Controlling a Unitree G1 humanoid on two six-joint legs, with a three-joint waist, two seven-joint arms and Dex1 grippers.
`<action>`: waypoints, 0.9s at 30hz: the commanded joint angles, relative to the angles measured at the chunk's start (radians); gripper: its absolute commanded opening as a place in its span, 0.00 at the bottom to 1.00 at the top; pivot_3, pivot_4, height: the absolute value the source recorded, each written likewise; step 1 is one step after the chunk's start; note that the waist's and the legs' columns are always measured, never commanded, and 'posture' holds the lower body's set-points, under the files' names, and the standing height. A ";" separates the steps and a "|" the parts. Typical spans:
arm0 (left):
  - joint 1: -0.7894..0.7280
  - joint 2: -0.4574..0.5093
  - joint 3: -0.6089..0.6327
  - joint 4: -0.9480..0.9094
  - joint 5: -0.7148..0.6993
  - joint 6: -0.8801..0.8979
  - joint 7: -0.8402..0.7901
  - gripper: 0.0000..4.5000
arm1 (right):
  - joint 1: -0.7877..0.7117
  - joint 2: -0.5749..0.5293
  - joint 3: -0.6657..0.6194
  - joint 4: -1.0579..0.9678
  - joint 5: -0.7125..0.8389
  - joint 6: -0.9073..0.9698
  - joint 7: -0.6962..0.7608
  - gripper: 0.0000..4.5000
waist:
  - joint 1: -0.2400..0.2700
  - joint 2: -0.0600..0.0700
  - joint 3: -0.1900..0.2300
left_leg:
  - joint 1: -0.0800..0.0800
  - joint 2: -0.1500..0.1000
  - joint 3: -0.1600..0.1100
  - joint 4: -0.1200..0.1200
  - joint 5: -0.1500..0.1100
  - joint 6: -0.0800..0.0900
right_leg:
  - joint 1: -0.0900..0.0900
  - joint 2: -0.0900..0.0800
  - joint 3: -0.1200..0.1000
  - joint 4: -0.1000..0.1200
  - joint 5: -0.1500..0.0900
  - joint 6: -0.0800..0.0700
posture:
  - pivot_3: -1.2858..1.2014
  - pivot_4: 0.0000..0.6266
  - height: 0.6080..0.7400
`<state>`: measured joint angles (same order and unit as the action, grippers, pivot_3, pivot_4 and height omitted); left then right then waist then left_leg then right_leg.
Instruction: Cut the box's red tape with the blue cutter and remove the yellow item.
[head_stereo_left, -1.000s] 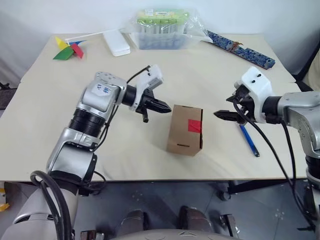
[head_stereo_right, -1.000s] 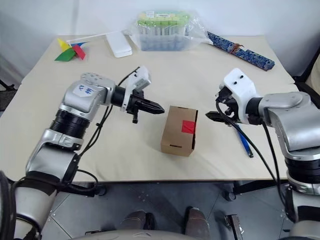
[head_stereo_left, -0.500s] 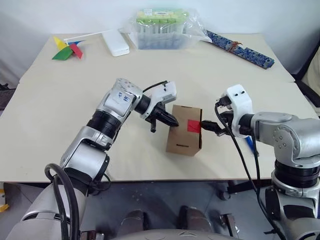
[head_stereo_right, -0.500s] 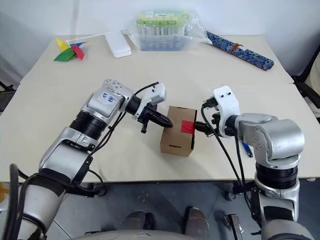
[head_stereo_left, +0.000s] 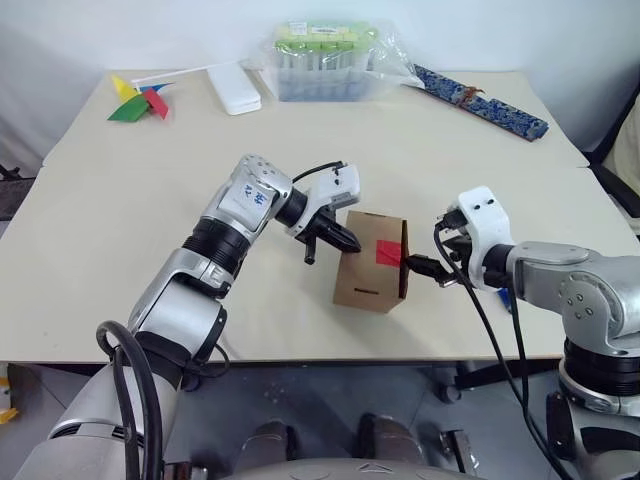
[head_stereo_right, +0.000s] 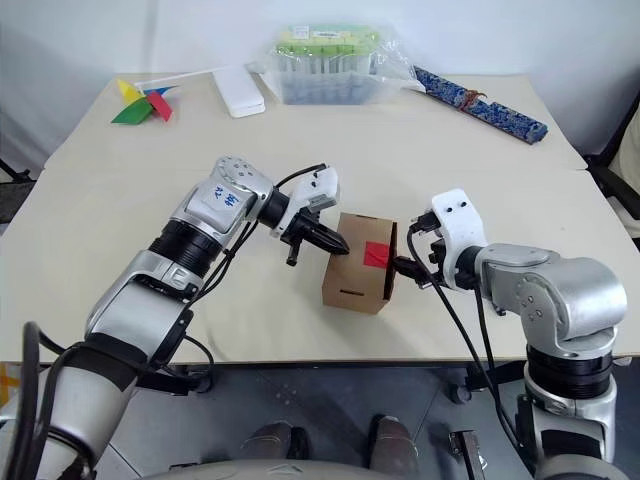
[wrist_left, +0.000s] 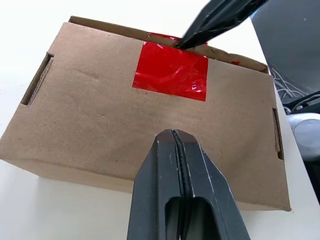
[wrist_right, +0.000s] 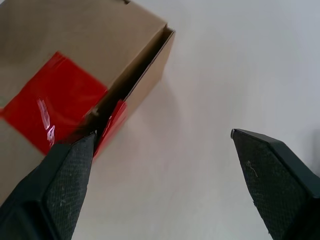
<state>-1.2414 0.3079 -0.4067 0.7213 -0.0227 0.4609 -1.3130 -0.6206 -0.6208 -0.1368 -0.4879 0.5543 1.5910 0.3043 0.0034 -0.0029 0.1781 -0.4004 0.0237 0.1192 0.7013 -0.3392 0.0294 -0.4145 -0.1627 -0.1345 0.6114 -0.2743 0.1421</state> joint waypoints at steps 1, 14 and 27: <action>0.028 0.015 -0.030 0.014 0.057 0.005 0.011 0.00 | 0.032 -0.043 0.023 -0.004 0.040 0.023 -0.021 0.99 | 0.000 0.000 0.000 | 0.000 0.000 0.000 0.000 0.000 0.000 | 0.000 0.000 0.000 0.000 0.000 0.000 | 0.52 0.24 1.00; 0.060 0.031 -0.022 -0.039 0.056 0.043 0.025 0.00 | 0.080 -0.133 0.145 -0.001 0.105 0.023 0.008 0.99 | 0.001 -0.003 -0.003 | 0.002 0.001 0.000 0.000 0.000 0.000 | 0.001 0.000 0.000 0.000 0.000 0.000 | 0.52 0.24 1.00; 0.081 0.034 -0.017 -0.058 0.056 0.059 0.043 0.00 | 0.121 -0.260 0.267 0.042 0.035 -0.029 0.072 0.99 | -0.001 -0.009 -0.008 | 0.009 0.002 -0.001 -0.001 -0.001 0.002 | 0.005 0.000 0.004 -0.001 0.000 -0.001 | 0.52 0.24 1.00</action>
<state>-1.1885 0.3352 -0.3962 0.6405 -0.0094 0.5054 -1.2807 -0.5219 -0.8521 0.0955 -0.4618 0.6201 1.5613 0.3763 0.0029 -0.0115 0.1699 -0.3917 0.0254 0.1183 0.6999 -0.3405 0.0314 -0.4092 -0.1633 -0.1307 0.6097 -0.2747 0.1413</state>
